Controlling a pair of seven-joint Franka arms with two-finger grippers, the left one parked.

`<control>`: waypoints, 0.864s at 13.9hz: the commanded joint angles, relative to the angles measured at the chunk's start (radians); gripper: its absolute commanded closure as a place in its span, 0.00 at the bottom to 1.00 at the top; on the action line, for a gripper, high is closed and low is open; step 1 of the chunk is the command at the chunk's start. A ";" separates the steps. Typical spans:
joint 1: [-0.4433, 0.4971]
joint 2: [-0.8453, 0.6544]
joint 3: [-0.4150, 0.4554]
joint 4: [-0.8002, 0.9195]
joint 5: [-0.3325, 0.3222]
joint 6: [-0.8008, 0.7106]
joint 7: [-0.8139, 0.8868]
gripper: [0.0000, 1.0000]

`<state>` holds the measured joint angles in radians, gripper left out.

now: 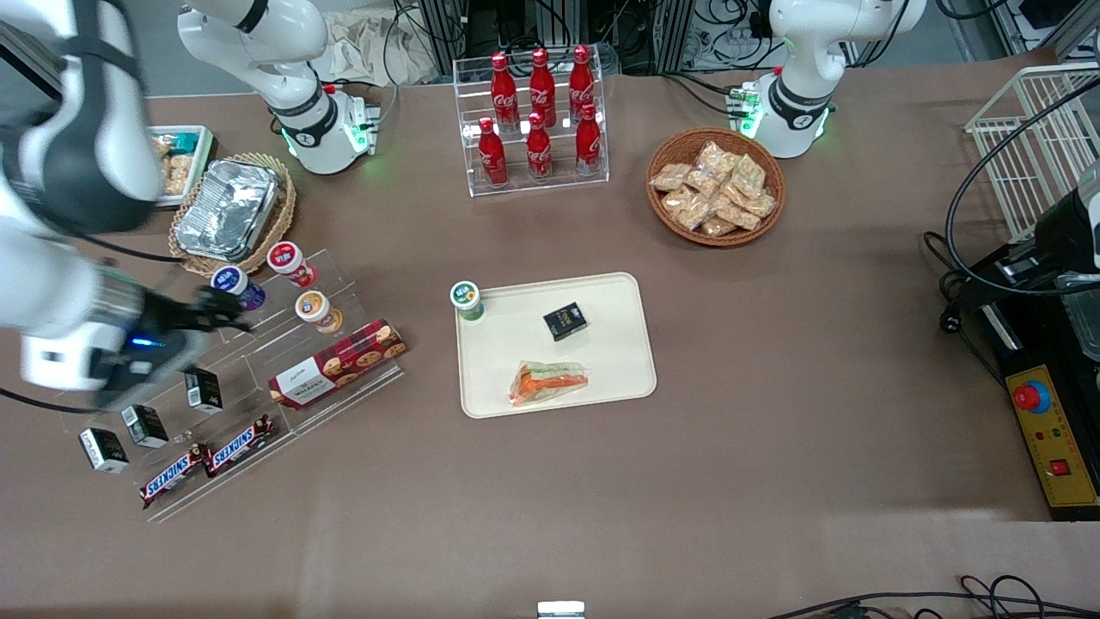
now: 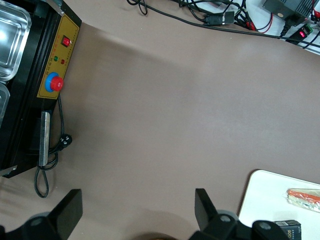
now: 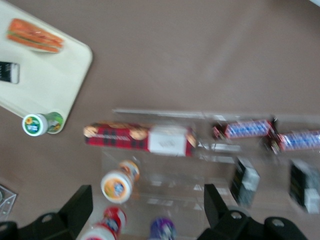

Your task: Place sandwich on tray

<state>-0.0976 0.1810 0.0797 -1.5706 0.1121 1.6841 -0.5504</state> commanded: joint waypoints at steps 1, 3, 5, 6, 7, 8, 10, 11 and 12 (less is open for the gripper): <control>-0.112 -0.015 0.006 -0.006 -0.002 -0.035 0.026 0.01; -0.120 -0.049 -0.037 -0.009 -0.015 -0.066 0.043 0.01; -0.128 -0.093 -0.057 -0.020 -0.023 -0.067 0.067 0.01; -0.131 -0.112 -0.058 -0.019 -0.025 -0.067 0.076 0.01; -0.131 -0.127 -0.058 -0.022 -0.026 -0.072 0.122 0.01; -0.126 -0.144 -0.060 -0.023 -0.040 -0.099 0.186 0.01; -0.116 -0.140 -0.058 -0.017 -0.045 -0.107 0.298 0.01; -0.114 -0.140 -0.058 -0.017 -0.049 -0.107 0.319 0.01; -0.116 -0.140 -0.055 -0.017 -0.058 -0.109 0.328 0.01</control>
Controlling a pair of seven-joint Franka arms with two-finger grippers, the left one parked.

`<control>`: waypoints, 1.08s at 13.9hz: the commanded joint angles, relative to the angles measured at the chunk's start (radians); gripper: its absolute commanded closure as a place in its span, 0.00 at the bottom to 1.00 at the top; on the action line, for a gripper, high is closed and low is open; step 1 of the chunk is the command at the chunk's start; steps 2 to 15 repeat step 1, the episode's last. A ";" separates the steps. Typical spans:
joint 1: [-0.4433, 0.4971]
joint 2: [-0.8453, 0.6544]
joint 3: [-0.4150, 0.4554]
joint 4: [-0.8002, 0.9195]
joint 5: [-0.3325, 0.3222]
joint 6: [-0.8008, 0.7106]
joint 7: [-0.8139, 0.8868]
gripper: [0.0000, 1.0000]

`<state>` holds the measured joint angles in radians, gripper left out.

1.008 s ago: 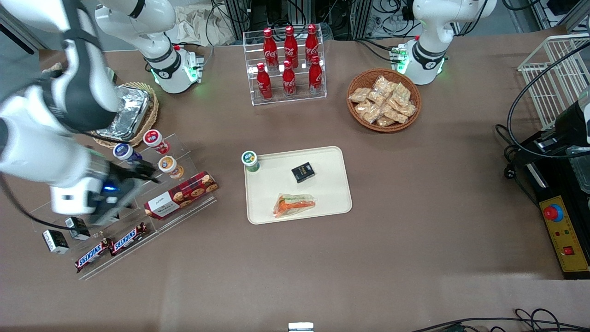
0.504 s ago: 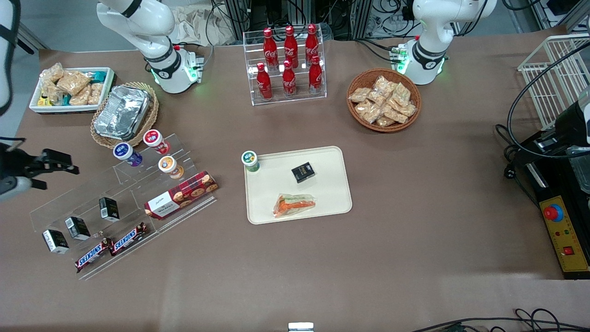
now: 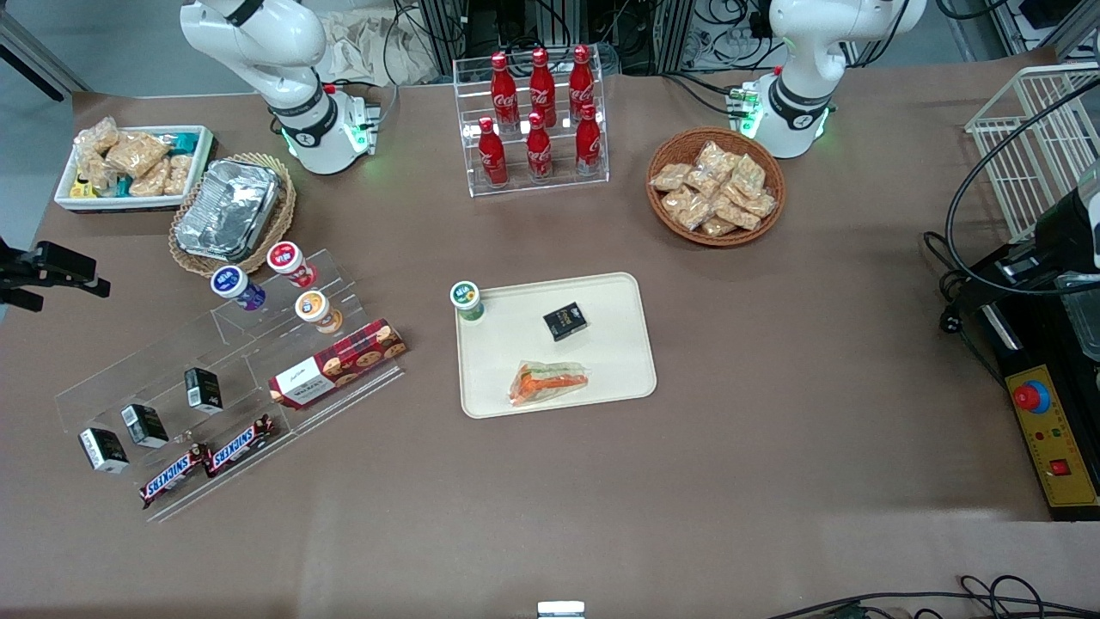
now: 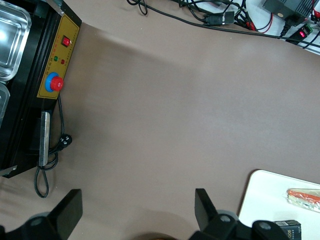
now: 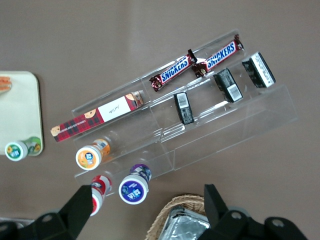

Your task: Place sandwich on tray

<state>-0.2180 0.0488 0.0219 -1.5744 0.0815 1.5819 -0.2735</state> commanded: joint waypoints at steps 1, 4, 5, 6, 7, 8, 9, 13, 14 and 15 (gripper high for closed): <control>0.003 -0.004 0.003 -0.012 -0.028 -0.004 0.053 0.01; 0.003 -0.004 0.003 -0.012 -0.028 -0.004 0.053 0.01; 0.003 -0.004 0.003 -0.012 -0.028 -0.004 0.053 0.01; 0.003 -0.004 0.003 -0.012 -0.028 -0.004 0.053 0.01; 0.003 -0.004 0.003 -0.012 -0.028 -0.004 0.053 0.01; 0.003 -0.004 0.003 -0.012 -0.028 -0.004 0.053 0.01; 0.003 -0.004 0.003 -0.012 -0.028 -0.004 0.053 0.01; 0.003 -0.004 0.003 -0.012 -0.028 -0.004 0.053 0.01; 0.003 -0.004 0.003 -0.012 -0.028 -0.004 0.053 0.01; 0.003 -0.004 0.003 -0.012 -0.028 -0.004 0.053 0.01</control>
